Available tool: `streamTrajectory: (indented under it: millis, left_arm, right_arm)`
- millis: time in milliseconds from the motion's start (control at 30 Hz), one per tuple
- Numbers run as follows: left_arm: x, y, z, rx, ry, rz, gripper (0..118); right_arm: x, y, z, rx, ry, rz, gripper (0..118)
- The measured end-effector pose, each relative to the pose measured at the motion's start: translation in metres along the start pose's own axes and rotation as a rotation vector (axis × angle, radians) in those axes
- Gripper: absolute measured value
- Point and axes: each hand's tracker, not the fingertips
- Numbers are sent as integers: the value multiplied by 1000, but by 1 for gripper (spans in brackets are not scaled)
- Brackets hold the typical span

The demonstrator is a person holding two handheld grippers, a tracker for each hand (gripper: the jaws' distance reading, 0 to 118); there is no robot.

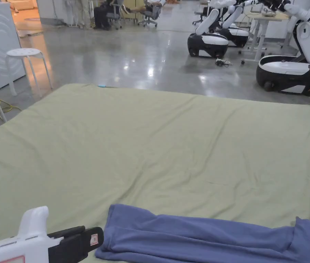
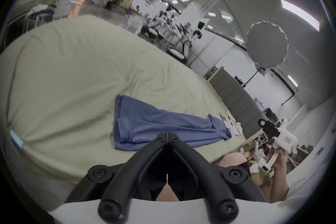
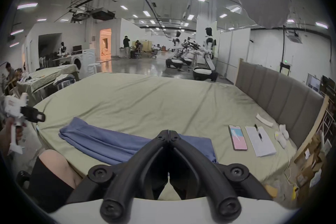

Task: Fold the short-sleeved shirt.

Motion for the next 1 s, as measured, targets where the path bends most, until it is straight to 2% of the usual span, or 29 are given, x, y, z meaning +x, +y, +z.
streamTrajectory:
  millis: [33,133,167,233,267,300,400,467,567,667,767,800,833,867,900,967,1000]
  left_arm:
    - [-14,9,-6,-20,-23,49,1]
    - [-73,30,-37,-103,-129,259,14]
    - [-91,35,-46,-133,-164,334,31]
    - [-116,36,-68,-192,-184,417,92]
    - [-125,37,-77,-209,-159,434,112]
    - [-132,37,-81,-221,-156,448,118]
    - [-148,27,-103,-216,-204,472,118]
    - [-144,34,-114,-235,-294,464,118]
    - [-122,32,-131,-257,-302,456,118]
    - [-103,32,-150,-320,-325,336,118]
    - [-105,37,-157,-347,-336,329,116]
    - [-104,39,-157,-352,-346,331,107]
    - [-103,40,-157,-353,-345,336,83]
    - [-100,41,-157,-356,-341,331,42]
    - [-100,42,-156,-363,-317,308,6]
    - [-94,39,-159,-360,-196,252,6]
    - [-94,37,-159,-393,-222,258,6]
  right_arm:
    - [-2,3,0,2,8,4,0]
    - [-8,17,2,-2,23,1,0]
    - [-12,20,1,-6,24,1,0]
    - [-17,22,-1,-19,17,5,0]
    - [-20,22,-3,-29,10,10,0]
    - [-22,21,-5,-35,7,12,0]
    - [-26,20,-11,-74,4,7,0]
    - [-29,17,-19,-99,5,5,0]
    - [-34,16,-29,-128,9,-1,0]
    - [-43,20,-36,-141,35,-11,0]
    - [-54,25,-40,-141,63,4,0]
    - [-57,27,-40,-142,76,12,0]
    - [-60,27,-40,-143,93,21,0]
    - [-63,28,-40,-143,105,36,0]
    - [-66,28,-40,-143,104,44,0]
    - [-58,23,-41,-148,107,52,0]
    - [-57,22,-42,-152,110,51,0]
